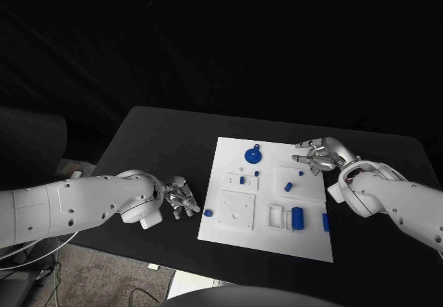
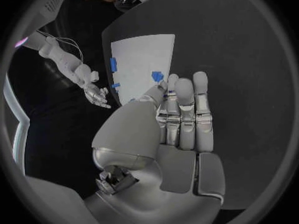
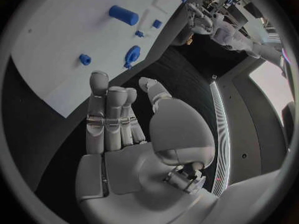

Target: Assemble the parts on the task board

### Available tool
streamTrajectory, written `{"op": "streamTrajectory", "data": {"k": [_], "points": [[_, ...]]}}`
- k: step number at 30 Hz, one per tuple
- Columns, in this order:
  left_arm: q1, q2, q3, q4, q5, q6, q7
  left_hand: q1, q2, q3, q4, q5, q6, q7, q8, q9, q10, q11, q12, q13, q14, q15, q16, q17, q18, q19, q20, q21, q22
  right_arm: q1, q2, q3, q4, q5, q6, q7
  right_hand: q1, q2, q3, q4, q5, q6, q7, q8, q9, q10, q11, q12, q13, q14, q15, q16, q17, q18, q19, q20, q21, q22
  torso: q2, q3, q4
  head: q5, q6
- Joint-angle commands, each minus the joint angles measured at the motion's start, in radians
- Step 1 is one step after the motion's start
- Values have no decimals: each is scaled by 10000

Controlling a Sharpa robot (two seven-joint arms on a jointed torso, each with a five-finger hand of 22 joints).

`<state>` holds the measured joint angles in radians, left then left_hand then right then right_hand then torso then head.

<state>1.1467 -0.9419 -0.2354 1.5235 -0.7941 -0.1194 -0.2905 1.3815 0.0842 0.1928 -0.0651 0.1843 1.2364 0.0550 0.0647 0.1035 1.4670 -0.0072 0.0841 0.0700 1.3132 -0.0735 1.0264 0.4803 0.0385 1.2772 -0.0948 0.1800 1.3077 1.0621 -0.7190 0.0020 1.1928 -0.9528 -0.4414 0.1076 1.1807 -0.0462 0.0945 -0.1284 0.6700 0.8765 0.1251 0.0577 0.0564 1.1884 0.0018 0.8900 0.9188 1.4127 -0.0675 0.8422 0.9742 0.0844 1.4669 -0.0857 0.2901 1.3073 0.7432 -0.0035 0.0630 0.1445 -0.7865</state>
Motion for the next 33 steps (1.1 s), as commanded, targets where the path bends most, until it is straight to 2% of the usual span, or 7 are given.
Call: {"op": "streamTrajectory", "data": {"k": [1,11,15,17,23,24,33], "points": [[97,-22,3,1,692,84,675,7,142,21,-63,-59,56,-22,27,-21,374,-27,18,11,-30,-53,67,-4,-109,-69,-31,36,197,-7,-9,0,50,-83,115,118,-69,-18,86,-7,61,127,-14,1,18,31,-18,38,9,56,-26,62,14,115,354,-29,4,338,3,8,-5,0,40],[215,-44,3,-48,762,-256,856,0,82,-10,-115,133,-48,24,20,-48,304,-14,-46,-6,-14,-41,68,-13,-94,-53,-39,80,193,-7,-16,0,66,-89,113,114,-69,-18,86,-7,61,127,-14,1,18,31,-18,38,9,56,-26,62,14,115,354,-29,4,338,1,15,-3,3,74],[226,-81,2,30,-63,-721,956,-168,-469,-513,-150,-125,-273,59,42,-64,-147,19,-126,-13,-42,58,-36,-55,-53,-45,47,69,155,-7,-24,0,67,-91,114,112,-69,-18,86,-7,61,127,-14,1,18,31,-18,38,9,56,-26,62,14,115,354,-29,4,338,1,15,5,-20,66],[229,-90,0,138,-914,-834,747,-816,-1034,-1189,322,-1163,-286,29,38,-116,-117,18,-16,14,-44,67,-125,-93,-64,-54,86,-46,47,-7,-30,0,69,-92,111,110,-69,-18,86,-7,61,127,-14,1,18,31,-18,38,9,56,-26,62,14,115,354,-29,4,338,0,11,4,-24,68],[231,4,-9,384,-2264,-515,-453,-2489,-2181,-2593,1887,-1362,-242,37,54,-141,6,52,163,62,66,60,-166,-97,-74,125,68,-205,-164,-7,-36,0,76,-95,112,104,-69,-18,86,-7,61,127,-14,1,18,31,-18,38,9,56,-26,62,14,115,354,-29,4,338,2,5,-2,-14,65],[231,35,-11,416,-2459,-413,-681,-2201,-2656,-2319,2847,-1375,-252,43,57,-159,-7,42,193,55,82,51,-193,-72,-114,210,39,-305,-268,-7,-36,0,77,-96,112,102,-69,-18,86,-7,61,127,-14,1,18,31,-18,38,9,56,-26,62,14,115,354,-29,4,338,3,4,0,-13,67],[230,318,-24,456,-3924,464,-2171,-2743,-2949,-3321,3591,-1351,-335,67,48,-181,-62,71,219,56,74,66,-209,-17,-120,258,47,-408,-317,-7,-28,0,86,-98,116,93,-69,-18,86,-7,61,127,-14,1,18,31,-18,38,9,56,-26,62,14,115,354,-29,4,338,10,8,-8,-15,60]]}}
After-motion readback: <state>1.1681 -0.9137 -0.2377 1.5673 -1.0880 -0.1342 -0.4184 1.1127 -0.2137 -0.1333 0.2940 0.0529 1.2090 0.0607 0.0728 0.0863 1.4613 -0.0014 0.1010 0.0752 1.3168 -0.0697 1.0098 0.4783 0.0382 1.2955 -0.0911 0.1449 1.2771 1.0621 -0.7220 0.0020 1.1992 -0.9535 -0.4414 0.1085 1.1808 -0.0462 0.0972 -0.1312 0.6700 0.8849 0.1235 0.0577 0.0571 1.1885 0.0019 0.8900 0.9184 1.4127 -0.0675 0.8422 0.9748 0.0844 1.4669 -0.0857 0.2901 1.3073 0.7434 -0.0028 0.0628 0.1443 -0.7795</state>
